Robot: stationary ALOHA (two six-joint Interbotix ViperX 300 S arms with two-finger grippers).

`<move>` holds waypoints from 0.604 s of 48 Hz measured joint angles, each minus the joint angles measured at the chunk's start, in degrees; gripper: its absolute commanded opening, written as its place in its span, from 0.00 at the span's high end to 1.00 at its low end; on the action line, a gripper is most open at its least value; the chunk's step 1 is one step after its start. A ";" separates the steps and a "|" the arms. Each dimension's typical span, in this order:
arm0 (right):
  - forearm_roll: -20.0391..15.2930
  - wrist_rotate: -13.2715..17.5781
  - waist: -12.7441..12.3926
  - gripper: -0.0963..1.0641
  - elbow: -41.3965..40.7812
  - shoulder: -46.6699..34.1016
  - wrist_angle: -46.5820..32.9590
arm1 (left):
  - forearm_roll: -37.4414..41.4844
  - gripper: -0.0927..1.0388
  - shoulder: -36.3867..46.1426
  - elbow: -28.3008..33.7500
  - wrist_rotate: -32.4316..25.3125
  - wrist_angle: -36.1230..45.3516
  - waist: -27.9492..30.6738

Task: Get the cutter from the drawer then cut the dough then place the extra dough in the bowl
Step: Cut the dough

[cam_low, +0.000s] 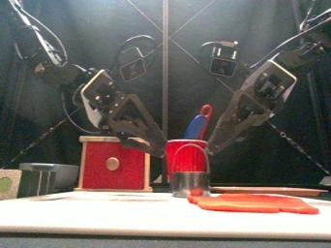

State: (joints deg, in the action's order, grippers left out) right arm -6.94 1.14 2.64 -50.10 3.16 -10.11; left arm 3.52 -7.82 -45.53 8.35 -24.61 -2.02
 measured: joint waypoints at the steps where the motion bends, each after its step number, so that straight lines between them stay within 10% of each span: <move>1: 0.00 0.00 0.00 0.23 0.09 -0.18 -0.09 | -0.18 0.13 -0.18 0.00 0.00 0.00 0.00; 29: 0.26 0.00 -2.29 0.24 0.79 -2.72 -0.35 | -2.02 0.25 -3.43 3.25 -3.43 0.18 0.26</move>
State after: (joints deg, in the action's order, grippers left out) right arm -6.68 1.14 0.35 -49.31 0.44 -10.46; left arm 1.49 -11.25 -42.28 4.92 -24.43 -1.76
